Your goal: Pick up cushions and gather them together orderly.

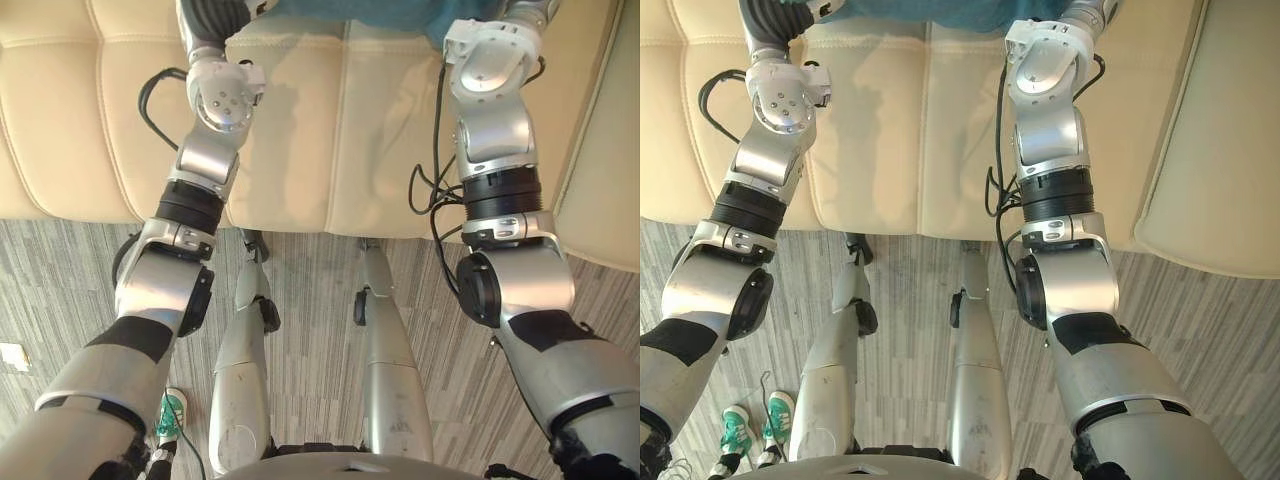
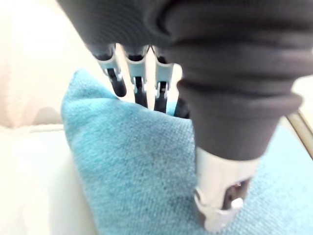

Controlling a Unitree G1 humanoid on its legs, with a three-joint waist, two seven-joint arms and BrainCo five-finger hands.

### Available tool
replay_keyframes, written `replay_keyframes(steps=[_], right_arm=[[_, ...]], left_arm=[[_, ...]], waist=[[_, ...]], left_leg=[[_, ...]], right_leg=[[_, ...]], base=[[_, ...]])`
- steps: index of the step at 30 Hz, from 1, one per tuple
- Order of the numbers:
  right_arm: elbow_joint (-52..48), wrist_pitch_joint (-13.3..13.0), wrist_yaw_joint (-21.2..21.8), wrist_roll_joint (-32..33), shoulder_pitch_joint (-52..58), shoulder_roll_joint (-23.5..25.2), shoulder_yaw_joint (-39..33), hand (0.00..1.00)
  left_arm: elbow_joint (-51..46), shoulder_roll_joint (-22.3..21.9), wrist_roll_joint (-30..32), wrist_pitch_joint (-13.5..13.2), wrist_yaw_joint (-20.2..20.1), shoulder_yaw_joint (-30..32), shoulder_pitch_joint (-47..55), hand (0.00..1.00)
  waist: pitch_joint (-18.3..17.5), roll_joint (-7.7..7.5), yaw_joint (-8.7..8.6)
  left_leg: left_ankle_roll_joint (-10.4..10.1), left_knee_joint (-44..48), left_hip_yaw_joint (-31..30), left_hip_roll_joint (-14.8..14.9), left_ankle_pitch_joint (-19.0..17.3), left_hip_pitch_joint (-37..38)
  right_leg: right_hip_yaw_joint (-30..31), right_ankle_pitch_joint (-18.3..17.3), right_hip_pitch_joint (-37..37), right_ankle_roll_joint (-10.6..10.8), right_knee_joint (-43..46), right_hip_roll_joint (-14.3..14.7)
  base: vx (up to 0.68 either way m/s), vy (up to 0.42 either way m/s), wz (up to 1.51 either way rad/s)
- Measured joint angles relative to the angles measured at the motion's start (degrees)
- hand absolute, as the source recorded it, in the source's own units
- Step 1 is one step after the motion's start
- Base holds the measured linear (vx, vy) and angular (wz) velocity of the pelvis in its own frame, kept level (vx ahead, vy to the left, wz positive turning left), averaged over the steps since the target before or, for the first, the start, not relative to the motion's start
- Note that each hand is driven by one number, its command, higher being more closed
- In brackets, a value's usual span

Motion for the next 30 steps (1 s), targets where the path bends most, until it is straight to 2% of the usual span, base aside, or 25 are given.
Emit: replay_keyframes(steps=[2, 4, 10, 15, 19, 21, 22, 23, 25, 29, 30], right_arm=[[-0.4, 0.0, 0.7, 0.0, 0.1, -0.2, 0.0, 0.00], [-5.5, -0.2, 1.5, 0.9, 2.3, -1.2, 0.2, 0.00], [-12.3, -2.5, 3.7, 2.1, 8.6, -5.3, -0.4, 0.00], [-16.5, -3.6, 6.1, 2.1, 14.1, -6.5, -0.5, 0.00], [-24.7, -3.9, 8.6, 2.3, 27.3, -6.6, -2.4, 0.00], [-30.2, -4.9, 11.3, 2.9, 39.9, -6.4, -5.5, 0.00], [-31.1, -5.0, 12.0, 3.1, 42.6, -6.2, -6.0, 0.00], [-32.2, -5.9, 12.5, 3.5, 49.0, -4.7, -7.2, 0.00], [-32.4, -6.7, 15.7, 5.7, 61.0, 1.7, -9.0, 0.00], [-29.4, -7.9, 20.6, 6.5, 71.7, 9.1, -8.0, 0.00], [-26.0, -8.3, 22.3, 6.5, 74.9, 11.2, -7.8, 0.00]], left_arm=[[-0.2, 0.0, -0.6, -0.1, -0.1, 0.9, 0.7, 0.00], [-2.5, 0.4, -2.8, -0.9, -0.2, 2.3, 3.0, 0.00], [-5.8, 2.8, -4.4, -1.7, -1.0, 5.9, 10.5, 0.00], [-11.5, 3.8, -5.8, -2.7, -2.2, 7.0, 14.6, 0.00], [-17.9, 5.0, -7.8, -3.8, -6.4, 7.2, 25.4, 0.00], [-21.7, 6.2, -8.1, -5.0, -11.5, 8.1, 35.8, 0.00], [-22.2, 6.1, -8.1, -5.2, -12.2, 8.3, 38.0, 0.00], [-23.3, 4.8, -8.1, -5.8, -14.3, 9.6, 43.8, 0.00], [-22.2, -0.5, -8.1, -5.9, -18.2, 11.0, 53.9, 0.00], [-14.3, -6.7, -6.7, -4.7, -21.5, 12.2, 64.1, 0.00], [-10.5, -9.3, -5.6, -4.0, -22.3, 13.6, 67.8, 0.00]], waist=[[0.0, 0.00, 0.01], [0.0, 0.00, 0.14], [0.0, -0.02, 0.23], [0.0, -0.04, 0.56], [0.0, -0.04, 0.44], [-0.1, -0.04, 0.52], [-0.2, -0.01, 0.49], [-0.8, -0.06, 0.14], [-3.4, -0.24, 0.00], [-7.3, -0.92, 0.51], [-9.7, -0.94, 0.63]], left_leg=[[0.0, 0.0, 0.1, 0.2, 0.0, 0.2], [-0.1, 0.0, 0.2, 0.6, -0.1, 0.6], [-0.5, 0.0, 1.6, 0.6, -0.3, 3.9], [-0.7, 0.0, 1.6, 0.8, -0.7, 6.1], [-0.3, 1.3, 1.4, 0.9, -2.2, 11.0], [-0.5, 5.7, 0.7, 1.0, -5.6, 14.5], [-0.5, 6.4, 0.3, 1.0, -6.3, 15.2], [-0.3, 7.8, -0.2, 1.1, -7.9, 16.8], [-0.7, 9.5, -1.3, 1.5, -10.1, 20.1], [-0.9, 11.3, -1.4, 1.5, -13.1, 26.0], [-1.0, 11.4, -1.4, 1.5, -14.1, 28.3]], right_leg=[[0.1, -0.2, 0.0, -0.2, 0.4, 0.2], [0.3, -1.4, -0.8, -0.4, 2.5, 0.6], [1.7, -5.1, -1.6, -0.7, 9.5, 0.9], [1.7, -6.4, -0.4, -0.8, 11.2, 1.3], [1.5, -9.2, 3.8, -0.9, 14.3, 1.1], [1.2, -11.8, 8.1, -0.9, 17.1, 0.6], [0.8, -12.3, 9.1, -1.0, 17.4, 0.4], [-0.1, -13.8, 11.6, -1.0, 17.9, -0.1], [-1.7, -15.8, 16.4, -0.9, 18.2, -0.4], [-2.1, -18.1, 22.8, -0.7, 18.8, -0.7], [-2.3, -19.1, 25.3, -0.7, 18.3, -0.8]], base=[[0.00, 0.007, -0.06], [0.00, -0.004, -0.07], [-0.01, -0.013, -0.05], [-0.02, -0.037, -0.04], [-0.01, -0.056, 0.03], [0.03, -0.077, 0.10], [0.05, -0.067, 0.14], [0.08, -0.038, 0.20], [0.12, -0.034, 0.25], [0.11, -0.005, 0.02], [0.09, 0.014, 0.01]])
